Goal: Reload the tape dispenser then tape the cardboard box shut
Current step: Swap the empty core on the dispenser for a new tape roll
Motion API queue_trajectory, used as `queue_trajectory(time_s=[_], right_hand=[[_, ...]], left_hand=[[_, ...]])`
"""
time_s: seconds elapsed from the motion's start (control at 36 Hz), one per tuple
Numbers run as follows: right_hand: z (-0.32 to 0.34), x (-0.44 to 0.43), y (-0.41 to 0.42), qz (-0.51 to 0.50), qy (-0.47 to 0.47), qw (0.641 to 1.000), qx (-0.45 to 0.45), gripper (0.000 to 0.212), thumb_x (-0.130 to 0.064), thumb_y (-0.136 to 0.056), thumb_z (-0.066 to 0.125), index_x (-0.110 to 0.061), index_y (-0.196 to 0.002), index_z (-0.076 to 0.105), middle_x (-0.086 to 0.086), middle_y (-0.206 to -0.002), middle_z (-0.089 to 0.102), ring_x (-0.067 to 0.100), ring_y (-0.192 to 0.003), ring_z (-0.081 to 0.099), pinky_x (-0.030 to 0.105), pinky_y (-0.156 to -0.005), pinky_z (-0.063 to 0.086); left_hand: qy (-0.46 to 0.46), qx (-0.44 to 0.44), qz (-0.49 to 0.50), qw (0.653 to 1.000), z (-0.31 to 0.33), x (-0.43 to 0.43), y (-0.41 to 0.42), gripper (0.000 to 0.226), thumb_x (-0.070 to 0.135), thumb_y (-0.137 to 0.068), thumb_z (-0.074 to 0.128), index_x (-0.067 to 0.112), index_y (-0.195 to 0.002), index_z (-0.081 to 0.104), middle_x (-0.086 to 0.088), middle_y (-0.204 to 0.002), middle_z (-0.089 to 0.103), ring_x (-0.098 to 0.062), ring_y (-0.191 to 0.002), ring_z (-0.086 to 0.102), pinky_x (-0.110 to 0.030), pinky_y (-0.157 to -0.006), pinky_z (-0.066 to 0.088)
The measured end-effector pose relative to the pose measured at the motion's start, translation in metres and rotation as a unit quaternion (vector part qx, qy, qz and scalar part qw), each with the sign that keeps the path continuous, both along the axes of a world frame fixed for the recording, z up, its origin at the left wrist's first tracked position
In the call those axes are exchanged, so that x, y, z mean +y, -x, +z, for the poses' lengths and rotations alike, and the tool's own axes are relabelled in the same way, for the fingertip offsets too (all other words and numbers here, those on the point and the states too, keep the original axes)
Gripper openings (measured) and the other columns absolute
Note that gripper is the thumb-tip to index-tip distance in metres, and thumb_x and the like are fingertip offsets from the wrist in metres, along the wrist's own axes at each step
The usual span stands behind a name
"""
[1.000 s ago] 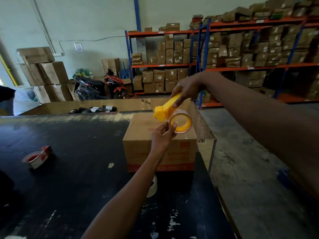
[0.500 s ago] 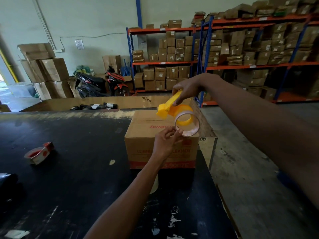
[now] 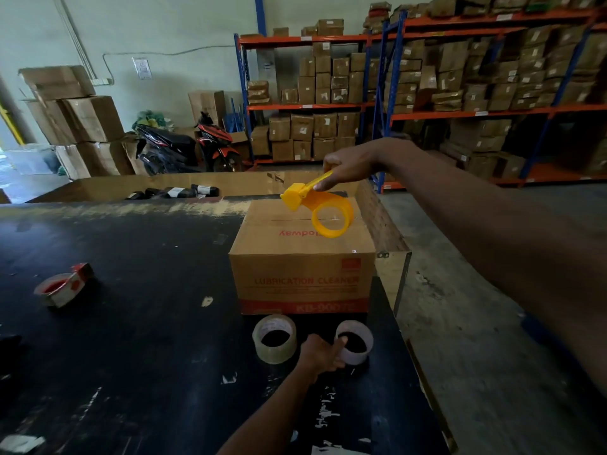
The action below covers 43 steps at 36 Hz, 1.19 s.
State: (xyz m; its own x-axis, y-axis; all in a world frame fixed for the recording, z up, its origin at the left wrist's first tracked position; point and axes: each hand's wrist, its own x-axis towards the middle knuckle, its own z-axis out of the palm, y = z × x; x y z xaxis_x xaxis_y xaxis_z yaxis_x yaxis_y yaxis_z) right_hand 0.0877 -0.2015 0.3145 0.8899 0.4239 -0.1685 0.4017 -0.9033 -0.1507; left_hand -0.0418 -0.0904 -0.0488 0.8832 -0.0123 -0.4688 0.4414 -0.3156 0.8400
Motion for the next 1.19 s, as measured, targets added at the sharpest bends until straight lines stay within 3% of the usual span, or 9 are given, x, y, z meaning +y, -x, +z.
queue_trajectory(time_s=[0.14,0.33,0.58,0.72,0.81,0.89,0.94,1.06,1.19], right_hand=[[-0.006,-0.003,-0.004,0.005,0.013,1.000,-0.007,0.081,-0.074,-0.087,0.052,-0.017,-0.144,0.046,0.008,-0.156,0.037,0.028,-0.137,0.041,0.043,-0.106,0.038],[-0.013,0.001,-0.009,0.008,0.063,0.998,-0.002,0.100,-0.084,-0.074,0.055,-0.010,-0.142,0.050,0.012,-0.144,0.050,0.033,-0.128,0.051,0.049,-0.107,0.045],[-0.012,0.004,-0.017,0.028,0.063,0.998,-0.003,0.084,-0.077,-0.080,0.060,-0.013,-0.134,0.057,0.009,-0.134,0.054,0.027,-0.117,0.055,0.047,-0.102,0.049],[-0.012,0.007,-0.017,0.024,0.052,0.998,-0.001,0.080,-0.073,-0.084,0.059,-0.016,-0.139,0.053,0.009,-0.147,0.046,0.029,-0.128,0.049,0.047,-0.106,0.045],[-0.014,0.009,-0.017,0.020,0.050,0.999,-0.003,0.077,-0.073,-0.083,0.061,-0.018,-0.137,0.054,0.009,-0.151,0.042,0.029,-0.133,0.045,0.046,-0.106,0.043],[-0.018,0.012,-0.017,0.016,0.051,0.999,-0.012,0.084,-0.077,-0.080,0.059,-0.016,-0.138,0.055,0.008,-0.151,0.044,0.028,-0.132,0.046,0.045,-0.105,0.044],[-0.020,0.014,-0.017,0.015,0.049,0.999,-0.014,0.086,-0.079,-0.079,0.059,-0.015,-0.137,0.056,0.008,-0.149,0.045,0.028,-0.129,0.048,0.045,-0.104,0.045],[-0.024,0.016,-0.015,0.017,0.045,0.999,-0.012,0.082,-0.077,-0.081,0.059,-0.015,-0.135,0.057,0.008,-0.144,0.048,0.027,-0.124,0.051,0.043,-0.101,0.047],[-0.029,0.017,-0.013,0.022,0.024,0.999,-0.003,0.077,-0.077,-0.079,0.062,-0.016,-0.126,0.060,0.006,-0.124,0.059,0.020,-0.102,0.062,0.040,-0.090,0.055]], left_hand=[[-0.032,0.008,-0.006,0.999,0.000,0.001,-0.008,0.056,0.046,-0.093,0.068,-0.007,-0.111,0.066,-0.007,-0.065,0.073,-0.013,-0.056,0.072,-0.024,-0.058,0.062],[0.004,0.028,0.028,0.999,-0.006,-0.001,-0.014,0.053,0.044,-0.091,0.072,-0.004,-0.112,0.063,-0.017,-0.087,0.080,-0.019,-0.075,0.080,-0.032,-0.072,0.066],[0.018,-0.004,0.047,0.999,-0.005,-0.002,-0.013,0.048,0.037,-0.091,0.074,-0.006,-0.109,0.064,-0.020,-0.088,0.079,-0.021,-0.077,0.080,-0.032,-0.068,0.066],[0.029,-0.020,0.018,0.999,0.009,0.008,-0.006,0.031,0.034,-0.096,0.068,0.005,-0.101,0.059,-0.014,-0.085,0.076,-0.015,-0.066,0.076,-0.024,-0.059,0.061],[-0.104,-0.148,0.021,0.983,0.015,0.023,0.000,0.018,0.031,-0.095,0.069,0.021,-0.094,0.054,0.003,-0.079,0.070,-0.006,-0.063,0.066,-0.022,-0.059,0.055],[-0.235,-0.352,0.091,0.901,0.021,0.051,0.010,0.027,0.042,-0.089,0.072,0.028,-0.095,0.049,0.012,-0.077,0.061,0.000,-0.068,0.059,-0.017,-0.060,0.045],[-0.261,-0.411,0.103,0.867,0.017,0.076,0.011,0.044,0.052,-0.081,0.076,0.025,-0.106,0.051,0.015,-0.096,0.056,-0.004,-0.087,0.056,-0.024,-0.076,0.047],[-0.320,-0.266,0.053,0.908,-0.005,0.124,0.006,0.119,0.081,-0.056,0.070,0.022,-0.151,0.029,0.005,-0.151,0.034,-0.018,-0.144,0.031,-0.048,-0.115,0.035],[-0.181,-0.175,0.001,0.968,-0.015,0.143,0.001,0.099,0.067,-0.054,0.088,0.039,-0.137,0.042,0.019,-0.129,0.059,-0.007,-0.120,0.061,-0.034,-0.099,0.054]])
